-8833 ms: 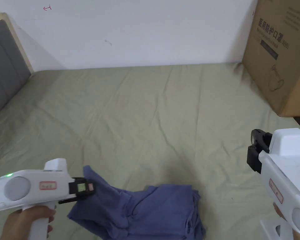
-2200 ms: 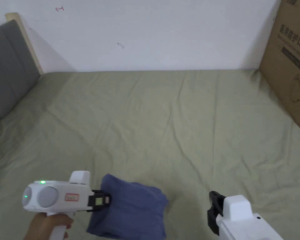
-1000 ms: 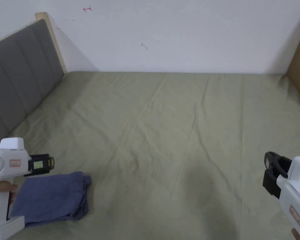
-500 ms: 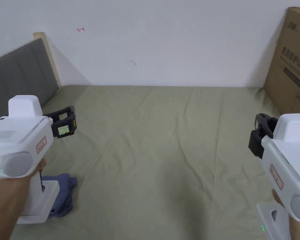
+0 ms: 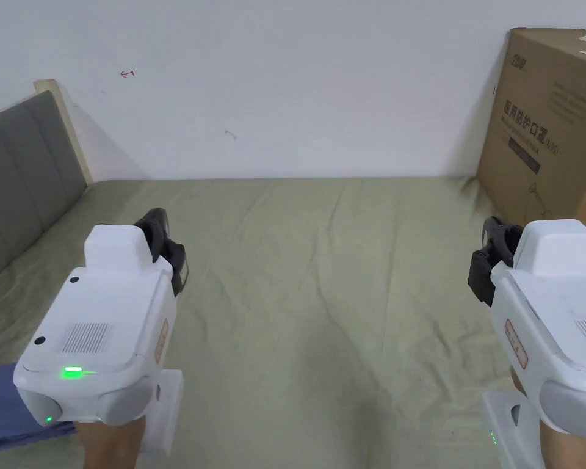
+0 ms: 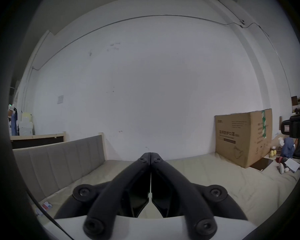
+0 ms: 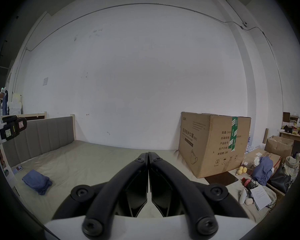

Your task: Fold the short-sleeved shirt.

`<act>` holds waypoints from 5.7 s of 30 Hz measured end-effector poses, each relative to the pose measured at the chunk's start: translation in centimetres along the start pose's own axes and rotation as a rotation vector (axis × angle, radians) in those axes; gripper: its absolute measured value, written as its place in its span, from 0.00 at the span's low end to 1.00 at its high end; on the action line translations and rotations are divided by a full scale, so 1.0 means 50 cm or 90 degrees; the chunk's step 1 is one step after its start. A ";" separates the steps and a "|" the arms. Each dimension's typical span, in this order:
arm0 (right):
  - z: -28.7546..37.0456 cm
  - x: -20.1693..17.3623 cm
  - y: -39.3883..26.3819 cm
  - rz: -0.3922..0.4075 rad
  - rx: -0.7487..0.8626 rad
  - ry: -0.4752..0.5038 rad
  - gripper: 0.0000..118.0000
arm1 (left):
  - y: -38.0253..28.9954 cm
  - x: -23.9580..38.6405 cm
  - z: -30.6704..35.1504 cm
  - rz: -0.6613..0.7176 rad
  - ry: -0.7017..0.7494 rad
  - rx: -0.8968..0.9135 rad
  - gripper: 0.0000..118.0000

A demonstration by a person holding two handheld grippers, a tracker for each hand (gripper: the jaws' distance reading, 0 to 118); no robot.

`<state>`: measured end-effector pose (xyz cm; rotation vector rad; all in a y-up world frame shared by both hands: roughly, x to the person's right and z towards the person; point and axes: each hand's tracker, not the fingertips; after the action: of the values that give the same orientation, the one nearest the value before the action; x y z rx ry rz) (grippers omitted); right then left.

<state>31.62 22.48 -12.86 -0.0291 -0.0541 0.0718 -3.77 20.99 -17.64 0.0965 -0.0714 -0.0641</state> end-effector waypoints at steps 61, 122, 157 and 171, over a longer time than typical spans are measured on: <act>0.003 -0.002 -0.003 0.000 -0.003 0.004 0.00 | -0.035 0.046 -0.008 -0.003 -0.042 -0.050 0.00; 0.003 -0.007 -0.009 -0.001 -0.001 -0.001 0.99 | -0.036 0.038 -0.008 0.004 -0.015 -0.033 1.00; -0.017 -0.011 0.018 -0.082 -0.144 -0.074 0.99 | -0.029 0.029 -0.005 0.026 -0.017 -0.030 1.00; -0.027 -0.022 0.058 -0.200 -0.327 -0.108 0.98 | -0.026 0.027 -0.001 0.036 -0.021 -0.026 1.00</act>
<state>30.39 25.24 -14.36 -0.5272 -0.2445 -0.2555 -2.48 19.63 -17.73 0.0526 -0.1058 -0.0107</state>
